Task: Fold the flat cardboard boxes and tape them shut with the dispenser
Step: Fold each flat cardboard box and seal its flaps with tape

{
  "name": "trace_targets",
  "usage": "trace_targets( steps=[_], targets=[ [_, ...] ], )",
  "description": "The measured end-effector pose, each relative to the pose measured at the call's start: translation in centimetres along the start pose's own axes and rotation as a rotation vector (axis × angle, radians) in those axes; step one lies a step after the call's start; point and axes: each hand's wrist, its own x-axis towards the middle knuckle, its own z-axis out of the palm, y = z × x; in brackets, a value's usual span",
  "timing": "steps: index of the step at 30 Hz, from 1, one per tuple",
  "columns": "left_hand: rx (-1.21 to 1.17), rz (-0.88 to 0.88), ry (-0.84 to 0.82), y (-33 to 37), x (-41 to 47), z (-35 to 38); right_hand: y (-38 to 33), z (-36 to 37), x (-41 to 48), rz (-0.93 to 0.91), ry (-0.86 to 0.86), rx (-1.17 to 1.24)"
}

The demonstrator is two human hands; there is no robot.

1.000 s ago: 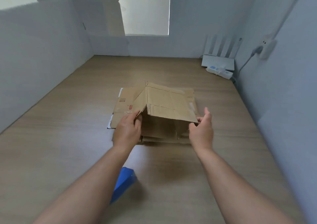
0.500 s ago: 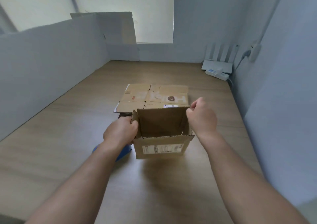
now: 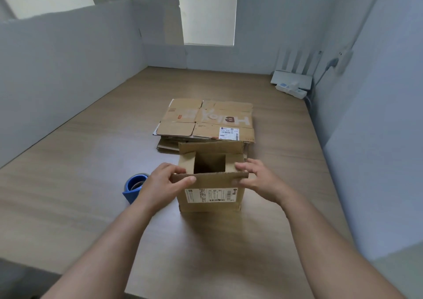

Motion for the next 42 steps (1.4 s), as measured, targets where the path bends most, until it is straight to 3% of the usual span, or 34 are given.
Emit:
trace_targets(
  steps=[8, 11, 17, 21, 30, 42],
  targets=[
    [-0.02, -0.152, -0.025, -0.7, 2.5, 0.0, -1.2, 0.7, 1.3, 0.062, 0.214, 0.086],
    [-0.149, -0.219, -0.058, -1.0, 3.2, 0.5, -2.3, 0.1, 1.9, 0.087, 0.161, -0.016],
    [-0.077, -0.035, -0.161, -1.9, 4.5, 0.1, -2.5, -0.2, 2.6, 0.104, 0.098, -0.177],
    [-0.05, -0.012, -0.251, -2.6, 4.0, 0.5, -1.1, 1.0, 1.7, 0.103, 0.129, -0.072],
    [-0.187, -0.022, -0.214, -3.5, 4.9, 1.7, 0.2, 1.9, 1.5, 0.113, 0.244, 0.13],
    [-0.121, -0.002, -0.187, -3.4, 6.9, 1.8, -0.1, 1.6, 3.3, 0.128, 0.265, 0.217]
  ],
)
